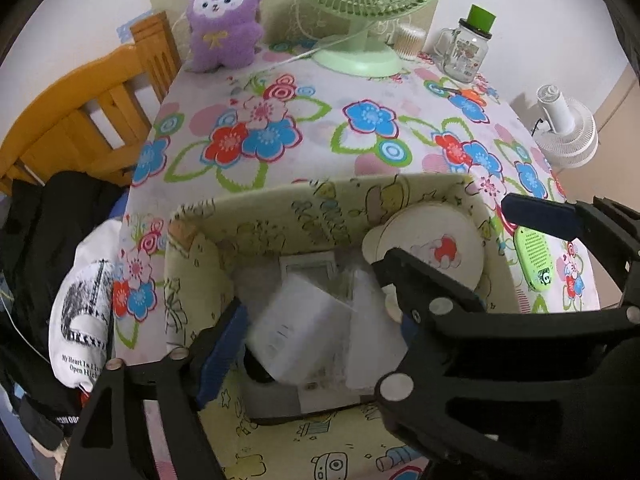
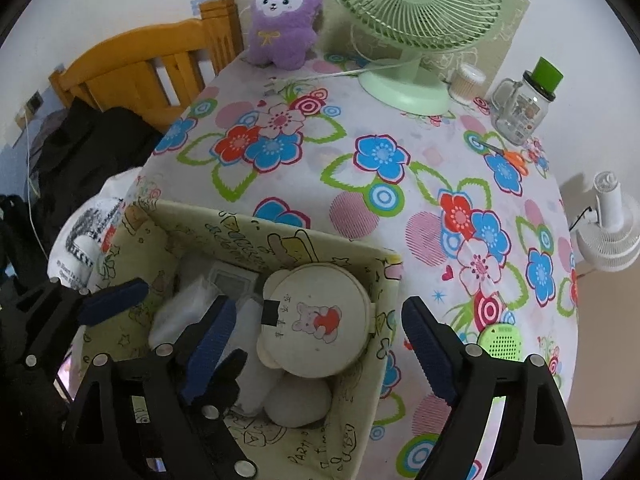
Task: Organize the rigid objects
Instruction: 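Lower the charger and coaster into the yellow box, opening both grippers, then withdraw both grippers from the box toward the green panda speaker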
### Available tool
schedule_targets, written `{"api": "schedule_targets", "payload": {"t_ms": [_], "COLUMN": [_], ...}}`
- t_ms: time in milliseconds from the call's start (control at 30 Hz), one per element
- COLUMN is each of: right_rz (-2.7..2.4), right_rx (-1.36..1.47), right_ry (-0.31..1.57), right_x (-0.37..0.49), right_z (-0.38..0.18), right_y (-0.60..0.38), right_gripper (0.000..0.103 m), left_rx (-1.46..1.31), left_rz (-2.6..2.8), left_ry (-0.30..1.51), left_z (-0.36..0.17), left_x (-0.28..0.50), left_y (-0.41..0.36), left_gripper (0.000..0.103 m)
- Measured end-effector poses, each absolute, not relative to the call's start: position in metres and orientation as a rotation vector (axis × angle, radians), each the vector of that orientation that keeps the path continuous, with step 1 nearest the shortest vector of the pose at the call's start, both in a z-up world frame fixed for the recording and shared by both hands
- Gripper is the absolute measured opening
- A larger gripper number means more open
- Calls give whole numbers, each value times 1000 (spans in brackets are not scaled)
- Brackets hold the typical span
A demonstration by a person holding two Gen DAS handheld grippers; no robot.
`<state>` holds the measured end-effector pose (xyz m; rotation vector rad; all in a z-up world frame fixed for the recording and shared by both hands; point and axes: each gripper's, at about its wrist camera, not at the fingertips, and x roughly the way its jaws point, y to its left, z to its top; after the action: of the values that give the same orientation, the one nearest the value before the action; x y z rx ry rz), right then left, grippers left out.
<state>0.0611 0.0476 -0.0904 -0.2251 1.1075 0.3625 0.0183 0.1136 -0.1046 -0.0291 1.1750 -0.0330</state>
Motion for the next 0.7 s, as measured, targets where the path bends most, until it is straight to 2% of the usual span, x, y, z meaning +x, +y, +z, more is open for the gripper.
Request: {"api": "schedule_targets", "payload": {"t_ms": [333,700], "right_rz": [329,301], "right_rx": [-155,-93], "right_ry": [1145,1116], "right_x": [54,43], "right_z": [-87,-71], "right_y": [22,-9], "right_gripper": [88,88], "left_rx": [19,44], "left_rz": [-65,-71], "left_ry": [1172,1148], "left_z": [-98,-80], "left_x": [16,11], "left_y": [91,65], "left_gripper": [98,100]}}
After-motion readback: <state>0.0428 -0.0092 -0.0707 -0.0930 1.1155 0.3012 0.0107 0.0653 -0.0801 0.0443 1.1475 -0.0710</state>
